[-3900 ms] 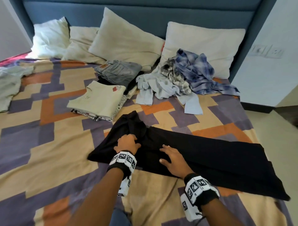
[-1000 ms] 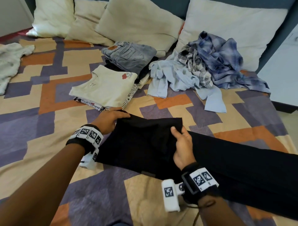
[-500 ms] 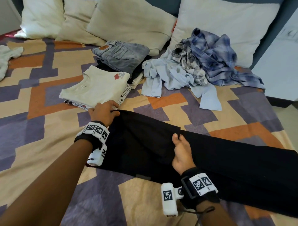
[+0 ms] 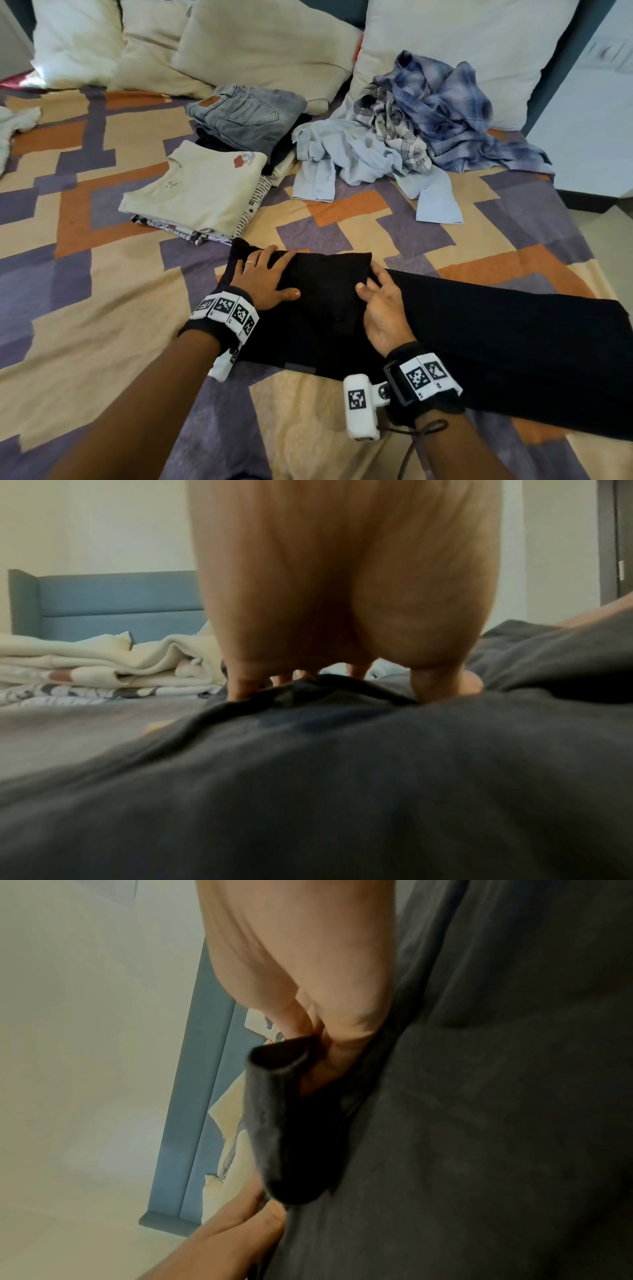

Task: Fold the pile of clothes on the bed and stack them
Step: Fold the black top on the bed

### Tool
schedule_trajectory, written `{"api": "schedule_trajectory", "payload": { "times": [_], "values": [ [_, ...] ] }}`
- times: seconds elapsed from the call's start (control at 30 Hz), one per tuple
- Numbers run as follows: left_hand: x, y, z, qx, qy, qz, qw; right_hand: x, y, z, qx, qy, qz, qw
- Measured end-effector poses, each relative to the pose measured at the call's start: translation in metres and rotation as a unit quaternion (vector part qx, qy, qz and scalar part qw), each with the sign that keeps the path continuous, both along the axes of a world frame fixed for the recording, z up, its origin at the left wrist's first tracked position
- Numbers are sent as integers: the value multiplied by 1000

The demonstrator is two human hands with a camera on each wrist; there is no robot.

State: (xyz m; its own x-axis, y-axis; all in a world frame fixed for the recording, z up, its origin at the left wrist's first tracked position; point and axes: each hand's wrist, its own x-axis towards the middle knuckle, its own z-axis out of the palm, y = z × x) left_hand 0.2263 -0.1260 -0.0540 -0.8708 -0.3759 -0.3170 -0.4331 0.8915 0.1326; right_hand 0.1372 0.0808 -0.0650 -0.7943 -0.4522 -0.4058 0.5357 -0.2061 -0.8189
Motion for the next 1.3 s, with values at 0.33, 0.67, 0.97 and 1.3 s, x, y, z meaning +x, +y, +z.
{"api": "schedule_trajectory", "payload": {
  "times": [0.33,0.67,0.97,1.3],
  "values": [
    [0,6,-7,64,-61,41,995,-6,4,1,106,57,-20,993],
    [-1,8,0,84,-95,44,991,20,36,-3,182,178,90,963],
    [-10,64,31,34,-99,31,994,10,21,31,316,516,145,783],
    [1,104,11,59,-130,109,984,-21,66,18,455,404,425,670]
  ]
}}
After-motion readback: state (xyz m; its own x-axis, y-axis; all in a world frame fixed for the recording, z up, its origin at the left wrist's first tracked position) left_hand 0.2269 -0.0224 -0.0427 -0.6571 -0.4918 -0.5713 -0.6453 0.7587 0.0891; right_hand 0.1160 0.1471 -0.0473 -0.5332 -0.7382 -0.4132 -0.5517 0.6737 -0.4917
